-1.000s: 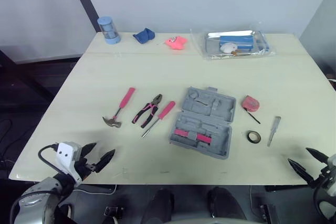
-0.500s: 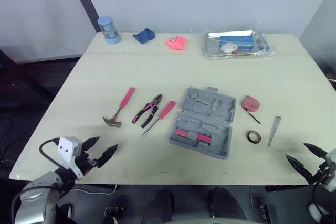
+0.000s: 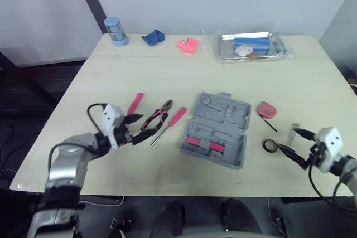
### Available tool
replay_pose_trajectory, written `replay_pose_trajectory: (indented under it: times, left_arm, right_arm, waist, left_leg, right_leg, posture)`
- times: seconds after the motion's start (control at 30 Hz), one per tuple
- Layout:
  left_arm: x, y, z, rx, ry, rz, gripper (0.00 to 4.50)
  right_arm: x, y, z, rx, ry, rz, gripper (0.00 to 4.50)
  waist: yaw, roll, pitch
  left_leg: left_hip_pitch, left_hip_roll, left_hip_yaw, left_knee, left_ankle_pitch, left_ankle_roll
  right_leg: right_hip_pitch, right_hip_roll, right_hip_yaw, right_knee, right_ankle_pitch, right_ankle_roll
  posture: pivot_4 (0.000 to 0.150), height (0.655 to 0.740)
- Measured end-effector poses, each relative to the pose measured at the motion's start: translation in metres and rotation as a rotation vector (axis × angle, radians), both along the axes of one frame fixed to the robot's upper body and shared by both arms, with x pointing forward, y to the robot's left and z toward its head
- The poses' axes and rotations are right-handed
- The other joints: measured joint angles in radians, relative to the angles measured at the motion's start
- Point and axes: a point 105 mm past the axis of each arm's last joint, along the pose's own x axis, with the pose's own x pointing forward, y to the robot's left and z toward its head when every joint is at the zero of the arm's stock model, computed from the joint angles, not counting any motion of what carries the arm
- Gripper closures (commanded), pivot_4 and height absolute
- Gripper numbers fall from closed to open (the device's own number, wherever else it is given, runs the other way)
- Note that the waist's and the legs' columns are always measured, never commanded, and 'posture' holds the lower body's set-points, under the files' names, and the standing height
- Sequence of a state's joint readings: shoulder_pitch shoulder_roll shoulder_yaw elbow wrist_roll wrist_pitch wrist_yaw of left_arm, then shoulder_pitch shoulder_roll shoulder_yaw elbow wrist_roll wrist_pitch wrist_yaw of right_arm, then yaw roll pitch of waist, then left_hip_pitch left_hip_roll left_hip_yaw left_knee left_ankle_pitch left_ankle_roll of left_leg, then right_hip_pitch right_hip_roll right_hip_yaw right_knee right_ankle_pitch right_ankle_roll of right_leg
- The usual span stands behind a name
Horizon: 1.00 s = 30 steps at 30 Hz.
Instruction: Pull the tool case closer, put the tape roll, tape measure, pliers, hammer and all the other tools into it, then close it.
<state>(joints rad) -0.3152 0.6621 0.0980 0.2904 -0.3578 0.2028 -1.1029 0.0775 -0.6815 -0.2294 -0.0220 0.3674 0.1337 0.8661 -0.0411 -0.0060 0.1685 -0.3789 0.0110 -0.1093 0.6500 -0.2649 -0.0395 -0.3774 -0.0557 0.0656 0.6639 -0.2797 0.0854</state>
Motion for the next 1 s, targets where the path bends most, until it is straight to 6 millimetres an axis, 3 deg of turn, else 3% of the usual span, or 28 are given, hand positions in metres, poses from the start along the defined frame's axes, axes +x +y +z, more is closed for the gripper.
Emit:
replay_pose_trajectory:
  times: [0.07,0.13,0.17,0.2,0.23,0.27,0.3,0.37,0.47,0.53,0.7,1.0]
  left_arm:
    - [0.013,-0.014,0.003,0.01,0.012,-0.077,0.04]
    - [0.021,-0.025,0.003,0.022,0.016,-0.136,0.56]
    - [0.022,-0.026,0.002,0.027,0.02,-0.143,1.01]
    - [0.024,-0.027,0.001,0.029,0.024,-0.147,1.15]
    - [0.033,-0.033,-0.002,0.047,0.044,-0.177,1.69]
    - [0.04,-0.042,-0.002,0.067,0.044,-0.211,2.28]
    - [0.042,-0.046,-0.002,0.073,0.04,-0.229,2.53]
    - [0.048,-0.054,-0.005,0.095,0.054,-0.258,3.59]
    - [0.052,-0.06,-0.013,0.118,0.08,-0.272,4.43]
    - [0.055,-0.064,-0.014,0.118,0.081,-0.279,4.5]
    - [0.063,-0.078,-0.017,0.149,0.084,-0.283,4.5]
    - [0.068,-0.082,-0.026,0.196,0.12,-0.255,4.5]
  right_arm:
    - [0.01,0.012,0.003,-0.031,0.024,0.04,0.0]
    - [0.016,0.02,0.006,-0.042,0.037,0.065,0.0]
    - [0.017,0.022,0.006,-0.045,0.044,0.069,0.51]
    - [0.018,0.023,0.005,-0.048,0.053,0.071,0.51]
    - [0.023,0.027,0.0,-0.068,0.089,0.081,0.82]
    - [0.029,0.033,-0.001,-0.088,0.104,0.099,1.42]
    - [0.03,0.036,-0.001,-0.096,0.105,0.11,1.72]
    - [0.034,0.043,-0.002,-0.128,0.115,0.134,2.9]
    - [0.036,0.044,-0.011,-0.177,0.155,0.14,3.81]
    - [0.037,0.045,-0.015,-0.199,0.171,0.147,4.49]
    - [0.044,0.058,-0.02,-0.244,0.19,0.181,4.49]
    - [0.046,0.07,-0.026,-0.247,0.195,0.202,4.49]
  waist:
    - [0.0,0.0,0.0]
    - [-0.002,0.0,0.0]
    - [-0.002,0.0,0.0]
    - [-0.002,0.0,0.0]
    - [-0.002,0.0,0.0]
    - [-0.001,0.0,0.001]
    - [-0.001,-0.001,0.001]
    - [-0.001,-0.001,0.001]
    - [-0.003,-0.001,0.001]
    - [-0.003,-0.001,0.001]
    - [-0.004,-0.001,0.001]
    - [-0.003,-0.001,0.001]
  left_leg:
    - [-0.001,0.0,0.0,0.0,0.0,0.0]
    - [-0.001,0.0,-0.001,0.0,0.0,0.0]
    - [-0.001,0.0,-0.001,0.0,0.0,0.0]
    - [-0.001,0.0,-0.001,0.0,0.0,0.0]
    - [-0.002,0.0,-0.001,0.0,0.0,0.0]
    - [-0.003,-0.001,-0.002,0.001,0.0,0.0]
    - [-0.003,-0.001,-0.002,0.002,0.0,0.0]
    - [-0.003,-0.001,-0.003,0.002,0.0,0.0]
    - [-0.004,-0.001,-0.003,0.001,0.0,0.0]
    - [-0.005,-0.001,-0.004,0.001,0.0,0.0]
    - [-0.005,-0.001,-0.005,0.002,0.0,0.0]
    - [-0.005,-0.002,-0.006,0.002,0.001,-0.001]
  right_leg:
    - [-0.001,0.0,0.0,0.0,0.0,0.0]
    - [-0.001,0.0,0.0,0.0,0.0,0.0]
    - [-0.001,0.0,-0.001,0.0,0.0,0.0]
    - [-0.001,0.0,-0.001,0.0,0.0,0.0]
    - [-0.002,0.0,-0.001,0.0,0.0,0.0]
    - [-0.002,0.0,-0.002,0.0,0.0,0.0]
    - [-0.002,0.0,-0.002,0.0,0.0,0.0]
    - [-0.002,0.0,-0.002,0.0,0.0,0.0]
    - [-0.002,0.0,-0.002,-0.001,0.0,0.0]
    - [-0.003,0.0,-0.003,0.0,0.0,0.0]
    - [-0.003,0.0,-0.003,0.0,0.0,0.0]
    - [-0.003,0.0,-0.004,0.0,0.0,0.0]
  posture:
    - [0.15,0.74]
    - [0.15,0.74]
    - [0.15,0.74]
    - [0.15,0.74]
    - [0.15,0.74]
    - [0.15,0.74]
    - [0.15,0.74]
    - [0.15,0.74]
    - [0.15,0.74]
    - [0.15,0.74]
    - [0.15,0.74]
    - [0.15,0.74]
